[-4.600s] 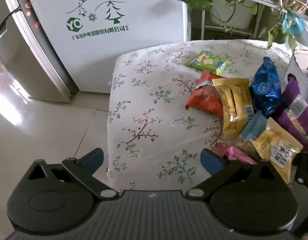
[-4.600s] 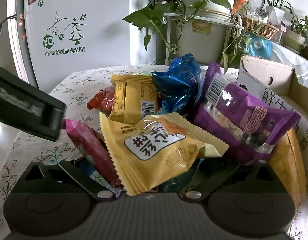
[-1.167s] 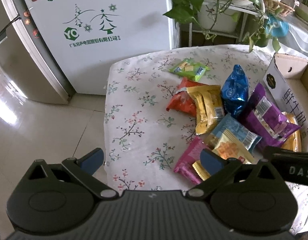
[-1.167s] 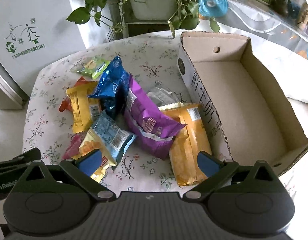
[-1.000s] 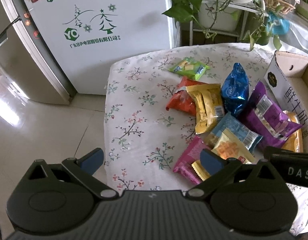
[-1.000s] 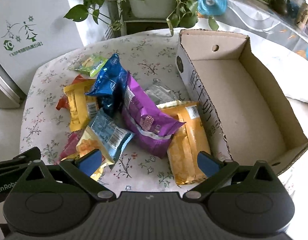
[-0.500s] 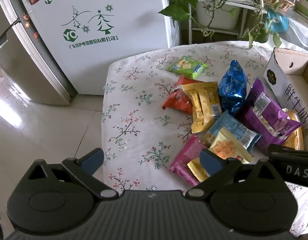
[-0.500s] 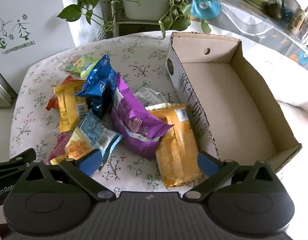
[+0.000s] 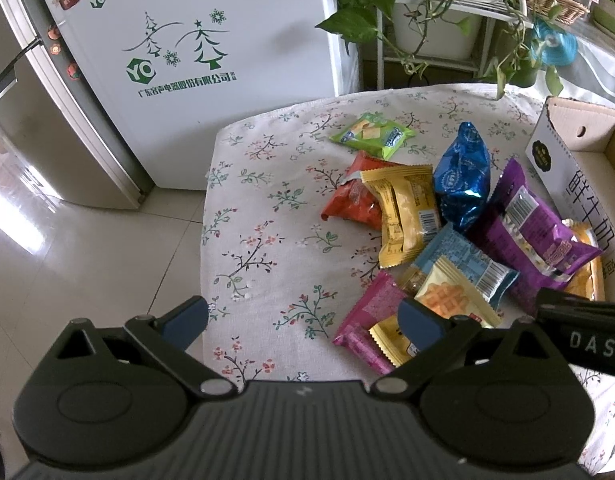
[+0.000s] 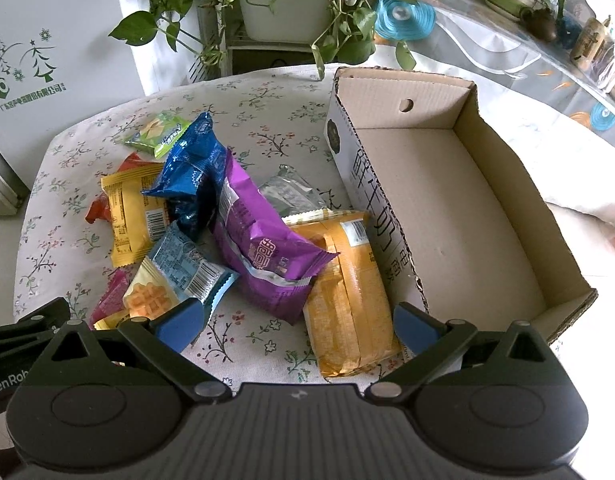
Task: Organize snacks
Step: 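Move the right tool over the snack pile beside the cardboard box, then lower right tool to purple packet while left tool approaches yellow waffle packet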
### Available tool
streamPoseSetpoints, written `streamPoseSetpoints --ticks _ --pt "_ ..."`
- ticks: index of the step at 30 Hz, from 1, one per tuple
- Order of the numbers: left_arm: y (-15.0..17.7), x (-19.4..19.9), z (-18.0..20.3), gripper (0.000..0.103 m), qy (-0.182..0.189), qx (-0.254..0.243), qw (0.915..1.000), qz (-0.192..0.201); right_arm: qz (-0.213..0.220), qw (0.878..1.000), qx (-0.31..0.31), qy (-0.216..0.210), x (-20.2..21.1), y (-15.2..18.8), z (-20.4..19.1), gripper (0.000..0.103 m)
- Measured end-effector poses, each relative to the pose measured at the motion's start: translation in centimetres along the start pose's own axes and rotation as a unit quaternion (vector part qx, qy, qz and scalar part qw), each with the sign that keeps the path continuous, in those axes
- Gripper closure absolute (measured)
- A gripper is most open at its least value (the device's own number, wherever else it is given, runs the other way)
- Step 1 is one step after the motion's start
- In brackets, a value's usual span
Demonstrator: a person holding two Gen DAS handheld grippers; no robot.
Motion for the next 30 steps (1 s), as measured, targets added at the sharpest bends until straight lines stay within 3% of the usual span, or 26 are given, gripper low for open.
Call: streamPoseSetpoints --ticks 25,28,30 --pt "0.4 0.0 0.3 0.004 0.019 -0.003 0.9998 0.005 0.001 1.0 0.008 -0.017 -0.1 0.2 0.4 0.0" --pt "0.4 -0.2 0.3 0.002 0.044 0.006 0.999 -0.002 -0.003 0.999 0.0 -0.039 0.0 -0.1 0.9 0.0" --pt "0.5 -0.7 0.1 0.002 0.054 0.018 0.9983 -0.012 -0.006 0.996 -0.028 -0.079 0.3 -0.5 1.6 0.0"
Point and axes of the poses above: each gripper's, at about its wrist camera, not at the fingertips, and x roughly against the way its jaws point, z to its right, y to its underside, the point moved 5 cm from there along -x, roughly the way its jaws point
